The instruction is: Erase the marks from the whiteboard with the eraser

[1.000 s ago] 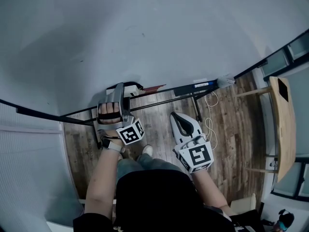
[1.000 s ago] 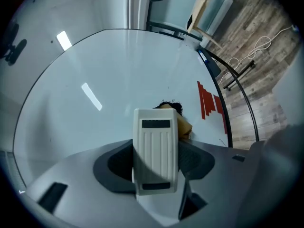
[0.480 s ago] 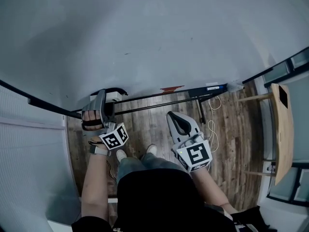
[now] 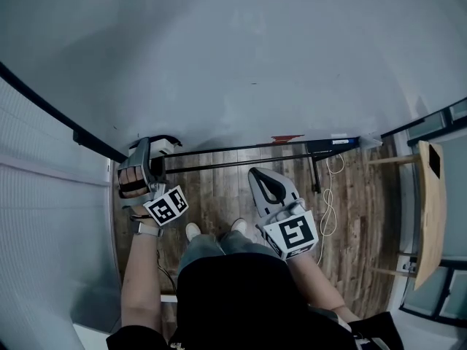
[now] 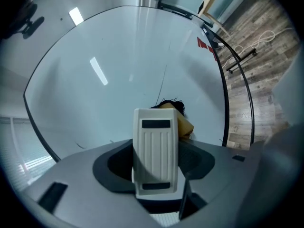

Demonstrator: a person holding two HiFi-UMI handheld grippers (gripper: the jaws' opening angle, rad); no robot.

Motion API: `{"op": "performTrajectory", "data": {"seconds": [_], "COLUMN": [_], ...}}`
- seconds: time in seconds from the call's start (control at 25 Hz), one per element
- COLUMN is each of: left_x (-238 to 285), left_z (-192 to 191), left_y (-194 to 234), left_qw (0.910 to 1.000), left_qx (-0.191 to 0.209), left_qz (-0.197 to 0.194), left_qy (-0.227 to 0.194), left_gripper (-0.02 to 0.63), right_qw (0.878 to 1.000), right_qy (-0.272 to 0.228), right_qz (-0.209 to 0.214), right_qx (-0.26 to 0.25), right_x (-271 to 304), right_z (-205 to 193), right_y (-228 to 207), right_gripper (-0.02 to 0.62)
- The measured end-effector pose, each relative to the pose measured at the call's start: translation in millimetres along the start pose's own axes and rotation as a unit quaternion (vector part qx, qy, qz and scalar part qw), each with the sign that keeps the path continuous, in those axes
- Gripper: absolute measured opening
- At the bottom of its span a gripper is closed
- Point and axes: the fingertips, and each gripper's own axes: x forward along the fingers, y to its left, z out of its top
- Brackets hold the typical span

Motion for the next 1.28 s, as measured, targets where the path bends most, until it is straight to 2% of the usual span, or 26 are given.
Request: {"op": "performTrajectory", "data": {"seconds": [0.12,0.24,0.36,0.44,0.6,0.68,0.96,1.08,1.16,1.28], "left_x": [-4.6,-17.9,-36.2,-50.8,-81.6,-94.2,-133.7,-147.8,-157.1,-169.2], "left_z": [-17.4,-25.9,-31.1,-33.9,-36.8,-32.1,-22.0,-15.6,-12.1,-8.3], "left_y": [5.8,14.9,13.2,9.8,17.0,31.5,61.0,64.2,67.7,74.7], "left_qw": [0.9973,0.9918,0.9790,0.9638,0.9194,0.9019,0.8547,0.8379,0.8320,0.8322], "left_qx": [-0.064,-0.121,-0.193,-0.252,-0.380,-0.420,-0.510,-0.535,-0.543,-0.543], "left_qz": [-0.021,-0.030,-0.065,-0.088,-0.099,-0.099,-0.094,-0.104,-0.107,-0.103], "left_qy": [0.029,0.027,0.016,0.009,0.005,-0.003,-0.019,-0.032,-0.039,-0.046], "left_gripper": [0.264,0.264,0.264,0.264,0.264,0.264,0.262,0.262,0.261,0.261], "right_qw": [1.000,1.000,0.999,0.999,0.998,0.997,0.992,0.990,0.988,0.986], "right_qy": [-0.003,-0.005,-0.008,-0.010,-0.017,-0.022,-0.033,-0.040,-0.041,-0.042], "right_qz": [0.005,0.015,0.031,0.042,0.062,0.075,0.117,0.132,0.143,0.157], "right_qx": [0.002,0.005,0.000,-0.004,-0.004,-0.008,-0.022,-0.027,-0.028,-0.033], "right_x": [5.9,12.2,16.8,18.6,22.3,23.6,22.3,19.3,16.7,12.5], "right_z": [4.4,6.8,11.8,15.0,21.0,25.8,35.5,42.1,46.2,47.7], "right_y": [8.2,18.6,31.1,38.9,52.7,60.9,88.0,99.8,107.5,117.4], "right_gripper": [0.028,0.026,0.027,0.026,0.027,0.026,0.027,0.027,0.027,0.027]}}
